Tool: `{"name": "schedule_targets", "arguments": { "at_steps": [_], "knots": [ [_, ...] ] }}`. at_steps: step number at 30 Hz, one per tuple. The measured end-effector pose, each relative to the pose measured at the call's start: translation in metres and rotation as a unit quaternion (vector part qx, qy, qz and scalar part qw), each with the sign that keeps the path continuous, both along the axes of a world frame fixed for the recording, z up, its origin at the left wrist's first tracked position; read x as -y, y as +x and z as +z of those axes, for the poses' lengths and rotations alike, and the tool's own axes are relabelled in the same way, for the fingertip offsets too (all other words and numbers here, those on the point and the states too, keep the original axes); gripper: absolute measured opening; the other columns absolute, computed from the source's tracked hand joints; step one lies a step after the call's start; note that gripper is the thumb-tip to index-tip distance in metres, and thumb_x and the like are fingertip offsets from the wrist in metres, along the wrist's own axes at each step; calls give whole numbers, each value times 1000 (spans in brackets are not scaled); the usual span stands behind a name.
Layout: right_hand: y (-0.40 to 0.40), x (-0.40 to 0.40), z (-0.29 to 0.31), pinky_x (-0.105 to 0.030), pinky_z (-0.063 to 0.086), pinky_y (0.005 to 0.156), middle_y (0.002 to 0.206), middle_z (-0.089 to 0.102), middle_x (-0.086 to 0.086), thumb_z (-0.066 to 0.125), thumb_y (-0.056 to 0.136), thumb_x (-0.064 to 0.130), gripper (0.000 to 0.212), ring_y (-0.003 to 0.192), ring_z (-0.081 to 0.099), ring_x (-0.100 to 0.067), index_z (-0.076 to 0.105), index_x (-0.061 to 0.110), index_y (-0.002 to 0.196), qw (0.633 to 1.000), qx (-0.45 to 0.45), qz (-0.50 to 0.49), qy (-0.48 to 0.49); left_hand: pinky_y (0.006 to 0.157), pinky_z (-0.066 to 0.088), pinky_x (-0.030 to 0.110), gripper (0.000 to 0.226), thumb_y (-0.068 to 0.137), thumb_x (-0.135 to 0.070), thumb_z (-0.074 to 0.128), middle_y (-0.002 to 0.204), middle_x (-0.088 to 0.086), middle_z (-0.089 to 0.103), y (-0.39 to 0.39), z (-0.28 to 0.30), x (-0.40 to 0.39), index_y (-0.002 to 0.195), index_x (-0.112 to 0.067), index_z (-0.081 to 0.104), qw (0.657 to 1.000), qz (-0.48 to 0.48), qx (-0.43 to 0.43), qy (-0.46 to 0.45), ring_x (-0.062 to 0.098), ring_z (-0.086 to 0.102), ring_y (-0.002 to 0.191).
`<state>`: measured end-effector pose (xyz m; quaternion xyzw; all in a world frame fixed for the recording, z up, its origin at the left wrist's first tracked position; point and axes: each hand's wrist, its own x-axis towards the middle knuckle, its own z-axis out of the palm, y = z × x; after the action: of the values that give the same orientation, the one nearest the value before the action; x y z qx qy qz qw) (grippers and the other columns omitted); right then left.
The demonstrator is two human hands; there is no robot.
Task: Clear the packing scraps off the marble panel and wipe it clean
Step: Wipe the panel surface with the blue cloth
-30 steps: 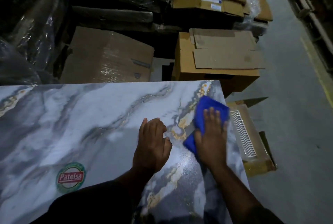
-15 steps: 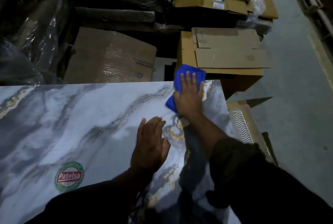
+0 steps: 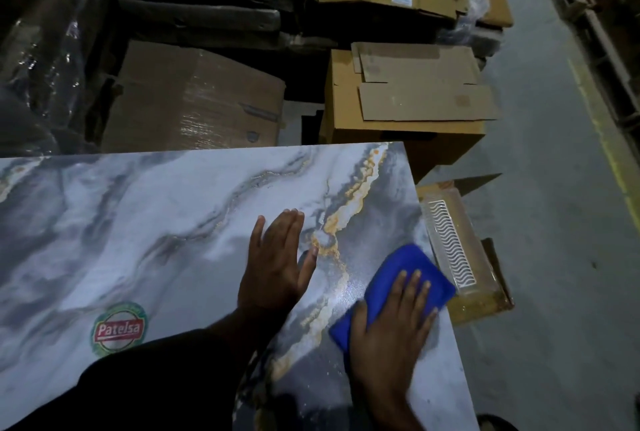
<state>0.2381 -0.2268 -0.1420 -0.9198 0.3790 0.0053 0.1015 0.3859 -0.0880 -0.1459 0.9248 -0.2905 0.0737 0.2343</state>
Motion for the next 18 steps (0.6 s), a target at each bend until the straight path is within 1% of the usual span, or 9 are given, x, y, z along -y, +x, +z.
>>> {"name": "schedule_targets", "arguments": {
  "at_steps": [2,5,8,10,12,15,18],
  "knots": [
    [47,16,4,-59,14,123,167,18,-17,34,96,55,82,156,11,-34,19,6,160,1000,-4,-10,-10,122,24,56,56,104,-39,44,152,10,50,1,0,0,148,-5,49,1000,-2,-6,18,23,40,147],
    [127,47,7,-58,11,124,169,11,-15,35,98,56,82,157,4,-31,13,8,161,999,17,-29,-2,123,23,55,57,104,-41,42,154,9,49,0,0,1,149,-6,48,999,0,-10,36,22,38,148],
    [196,69,7,-58,8,124,170,7,-14,33,99,56,83,157,1,-31,8,9,162,1000,16,6,1,125,19,53,56,104,-42,43,154,7,48,1,1,2,149,-9,48,999,9,-15,42,20,37,148],
    [221,77,6,-57,5,125,170,6,-13,34,99,54,81,157,0,-31,8,9,162,999,12,30,1,126,18,52,55,104,-41,45,154,7,49,-1,0,2,149,-10,48,999,11,-13,40,19,38,148],
    [225,80,4,-56,2,125,170,6,-13,34,100,53,80,157,-1,-30,8,10,162,999,13,49,-8,125,19,52,55,103,-40,45,152,7,50,-1,0,2,147,-9,50,999,12,0,39,20,39,147],
    [198,76,2,-55,3,126,170,7,-12,30,101,54,78,157,-2,-30,9,10,162,996,20,80,-25,123,23,53,55,101,-42,46,146,9,56,1,0,4,143,-8,55,999,19,9,43,23,45,142],
    [150,61,1,-54,6,126,169,12,-12,27,97,56,80,157,2,-30,14,9,162,997,37,57,-31,120,29,55,49,99,-38,54,134,14,62,-1,-6,5,134,-5,61,997,18,66,27,31,53,133]
  ]
}}
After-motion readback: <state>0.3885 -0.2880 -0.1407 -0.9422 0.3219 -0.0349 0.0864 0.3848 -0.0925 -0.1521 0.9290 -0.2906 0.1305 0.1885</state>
